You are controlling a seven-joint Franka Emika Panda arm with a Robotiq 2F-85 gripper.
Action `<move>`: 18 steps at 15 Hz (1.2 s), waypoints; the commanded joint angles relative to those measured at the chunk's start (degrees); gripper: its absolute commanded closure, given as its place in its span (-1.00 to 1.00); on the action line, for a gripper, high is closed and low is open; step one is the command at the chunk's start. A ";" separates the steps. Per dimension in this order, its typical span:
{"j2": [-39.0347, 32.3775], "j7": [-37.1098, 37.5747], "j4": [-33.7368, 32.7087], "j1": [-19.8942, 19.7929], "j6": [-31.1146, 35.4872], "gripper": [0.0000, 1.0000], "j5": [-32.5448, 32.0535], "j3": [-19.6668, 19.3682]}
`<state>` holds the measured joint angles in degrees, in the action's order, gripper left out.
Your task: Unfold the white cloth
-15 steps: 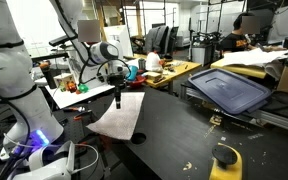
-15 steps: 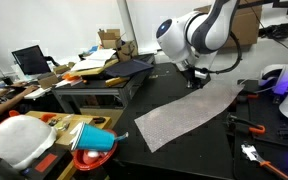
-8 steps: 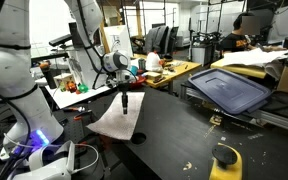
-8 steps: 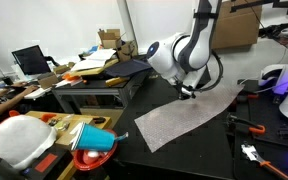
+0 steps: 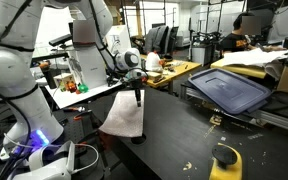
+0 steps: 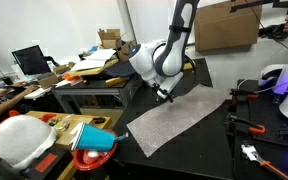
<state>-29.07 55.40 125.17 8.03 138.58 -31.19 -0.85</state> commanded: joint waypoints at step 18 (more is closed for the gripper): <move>13.06 -21.04 5.71 2.54 -12.12 1.00 19.28 2.06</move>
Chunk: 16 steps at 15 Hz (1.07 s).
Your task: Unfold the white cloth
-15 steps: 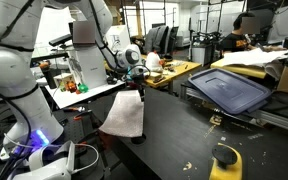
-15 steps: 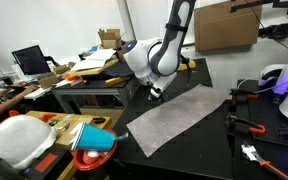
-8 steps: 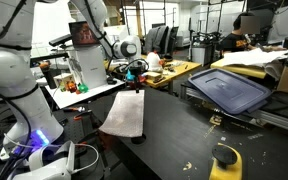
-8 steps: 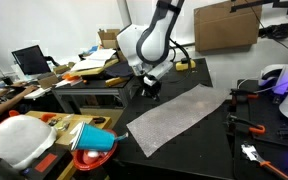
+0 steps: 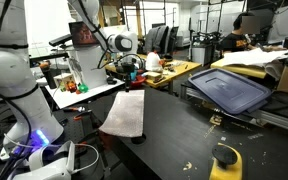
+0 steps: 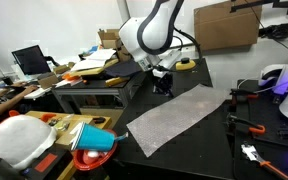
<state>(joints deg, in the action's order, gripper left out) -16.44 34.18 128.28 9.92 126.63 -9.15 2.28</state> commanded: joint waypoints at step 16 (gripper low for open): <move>-8.71 3.38 6.77 1.25 20.20 1.00 -19.03 -7.14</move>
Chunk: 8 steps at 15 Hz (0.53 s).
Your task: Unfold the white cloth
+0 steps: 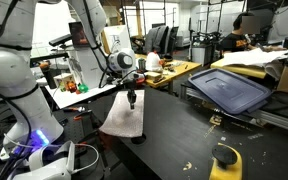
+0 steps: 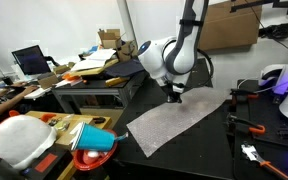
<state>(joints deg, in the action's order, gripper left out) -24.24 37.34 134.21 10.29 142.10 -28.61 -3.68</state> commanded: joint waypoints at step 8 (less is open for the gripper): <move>-3.92 -2.67 0.22 3.97 15.82 1.00 -5.54 -7.23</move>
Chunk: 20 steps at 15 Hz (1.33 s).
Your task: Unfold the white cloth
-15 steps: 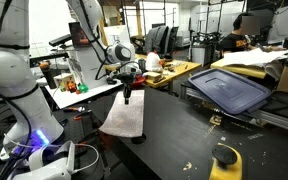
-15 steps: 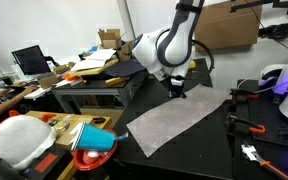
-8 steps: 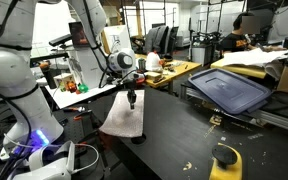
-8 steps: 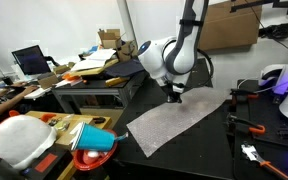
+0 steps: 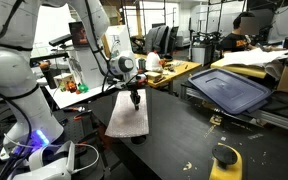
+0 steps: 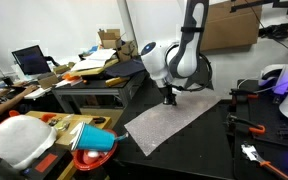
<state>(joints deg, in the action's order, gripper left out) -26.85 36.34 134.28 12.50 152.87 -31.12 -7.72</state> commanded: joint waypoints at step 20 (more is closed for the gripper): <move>-11.99 -21.06 -13.03 -3.12 20.93 1.00 -22.49 -6.55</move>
<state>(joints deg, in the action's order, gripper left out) -34.40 17.81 125.54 10.09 172.18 -51.73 -13.58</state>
